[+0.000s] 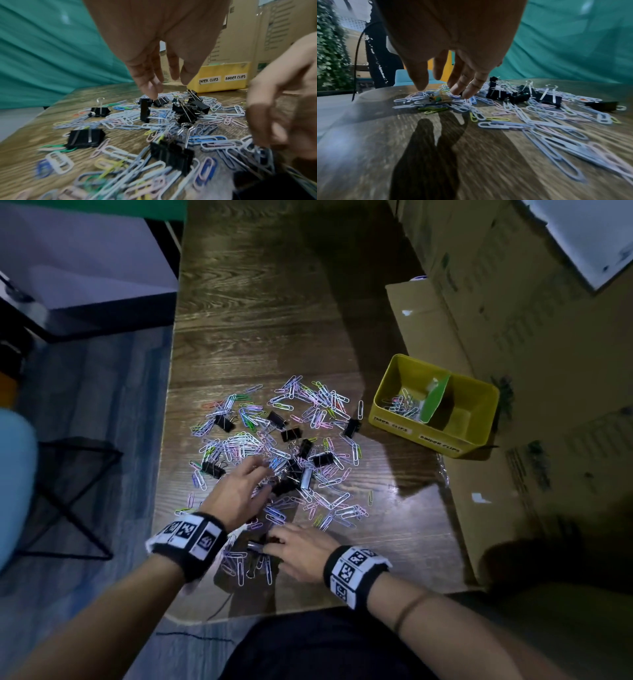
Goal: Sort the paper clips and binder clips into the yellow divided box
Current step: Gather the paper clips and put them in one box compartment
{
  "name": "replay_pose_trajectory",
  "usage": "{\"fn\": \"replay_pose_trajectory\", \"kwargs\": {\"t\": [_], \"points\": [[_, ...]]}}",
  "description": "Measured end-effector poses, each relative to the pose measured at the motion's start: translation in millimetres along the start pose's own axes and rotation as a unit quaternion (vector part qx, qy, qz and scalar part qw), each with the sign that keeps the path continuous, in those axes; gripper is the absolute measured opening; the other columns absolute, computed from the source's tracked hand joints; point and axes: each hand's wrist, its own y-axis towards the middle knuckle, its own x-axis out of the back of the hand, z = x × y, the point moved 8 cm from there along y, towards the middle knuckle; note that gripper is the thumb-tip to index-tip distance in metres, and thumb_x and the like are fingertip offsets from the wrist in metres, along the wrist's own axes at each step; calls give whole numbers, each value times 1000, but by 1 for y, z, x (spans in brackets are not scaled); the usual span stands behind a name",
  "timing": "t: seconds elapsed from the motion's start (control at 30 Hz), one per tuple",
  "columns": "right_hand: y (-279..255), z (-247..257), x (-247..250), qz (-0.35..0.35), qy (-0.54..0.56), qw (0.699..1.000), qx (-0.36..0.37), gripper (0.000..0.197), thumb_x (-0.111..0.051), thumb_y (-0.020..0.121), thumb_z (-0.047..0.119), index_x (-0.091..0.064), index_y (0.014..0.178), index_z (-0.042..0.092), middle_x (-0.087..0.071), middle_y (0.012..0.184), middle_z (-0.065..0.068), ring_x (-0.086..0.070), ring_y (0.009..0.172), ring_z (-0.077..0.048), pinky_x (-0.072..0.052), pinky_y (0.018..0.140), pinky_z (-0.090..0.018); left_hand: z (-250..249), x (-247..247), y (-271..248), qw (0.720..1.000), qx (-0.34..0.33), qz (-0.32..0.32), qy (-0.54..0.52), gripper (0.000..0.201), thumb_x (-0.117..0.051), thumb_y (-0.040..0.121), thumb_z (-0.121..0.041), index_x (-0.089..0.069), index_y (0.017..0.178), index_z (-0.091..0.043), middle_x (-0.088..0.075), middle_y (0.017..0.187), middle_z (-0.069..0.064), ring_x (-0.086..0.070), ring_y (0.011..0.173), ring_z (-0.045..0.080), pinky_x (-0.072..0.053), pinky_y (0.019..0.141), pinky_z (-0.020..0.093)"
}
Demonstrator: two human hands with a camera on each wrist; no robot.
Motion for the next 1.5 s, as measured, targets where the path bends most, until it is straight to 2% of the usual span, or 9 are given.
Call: {"fn": "replay_pose_trajectory", "kwargs": {"t": [0.17, 0.43, 0.6, 0.83, 0.93, 1.07, 1.33, 1.4, 1.5], "points": [[26, 11, -13, 10, -29, 998, -45, 55, -58, 90, 27, -34, 139, 21, -45, 130, -16, -49, 114, -32, -46, 92, -46, 43, -19, -59, 993, 63, 92, 46, 10, -62, 81, -23, -61, 91, -22, -58, 84, -1, -62, 67, 23, -51, 55, 32], [36, 9, -6, -42, -1, 994, -99, 43, -48, 92, 4, -41, 133, 12, -57, 116, -19, -57, 105, -34, -51, 87, -45, 66, -46, -123, 967, 235, 92, 34, 34, -64, 81, -31, -56, 113, -19, -54, 99, 11, -61, 79, 30, -53, 66, 39], [4, -15, 30, -130, 115, 977, -126, 36, -47, 97, 30, -49, 131, 19, -60, 122, -6, -58, 106, -22, -48, 92, -35, 35, -78, -128, 968, 227, 93, -46, 31, -66, 78, -19, -58, 108, -14, -52, 97, 12, -60, 77, 31, -53, 71, 39], [-74, -125, 81, -304, 212, 864, -343, 35, -60, 89, 26, -55, 124, 21, -61, 110, -2, -57, 81, -9, -53, 77, -28, -30, -103, -77, 982, 126, 105, -95, 30, -51, 90, -17, -50, 120, -11, -47, 120, 7, -57, 95, 24, -50, 86, 39], [-102, -170, 79, -342, 224, 804, -432, 32, -64, 88, 23, -58, 118, 19, -63, 111, -7, -61, 89, -17, -55, 82, -34, -48, -106, -58, 985, 78, 127, -86, 35, -54, 88, -24, -48, 120, -13, -45, 118, 6, -58, 89, 26, -51, 79, 41], [-131, -206, 57, -345, 201, 764, -507, 26, -65, 85, 23, -62, 110, 17, -66, 107, -12, -62, 93, -28, -52, 84, -39, -32, -102, -63, 982, 120, 131, -66, 47, -63, 81, -27, -44, 123, -19, -43, 112, 6, -57, 90, 24, -51, 82, 40], [-153, -192, 39, -338, 143, 779, -509, 37, -64, 86, 26, -53, 121, 18, -47, 125, -15, -55, 105, -31, -51, 85, -39, -70, -119, -34, 987, 53, 137, -61, 44, -61, 84, -22, -44, 124, -13, -44, 122, 13, -55, 97, 27, -52, 83, 40], [-148, -166, 45, -341, 143, 812, -451, 45, -65, 85, 34, -51, 124, 17, -41, 130, -12, -45, 116, -25, -46, 95, -39, -77, -119, -17, 989, 40, 137, -45, 48, -61, 84, -24, -41, 127, -15, -42, 122, 11, -51, 103, 27, -49, 86, 42], [-123, -131, 27, -213, 133, 888, -385, 79, -64, 72, 62, -39, 136, 23, -31, 143, -9, -33, 130, -24, -37, 106, -45, -77, -110, -3, 990, 53, 129, -7, 67, -65, 80, -39, -32, 135, -21, -34, 132, 12, -48, 111, 27, -49, 90, 41]]}}
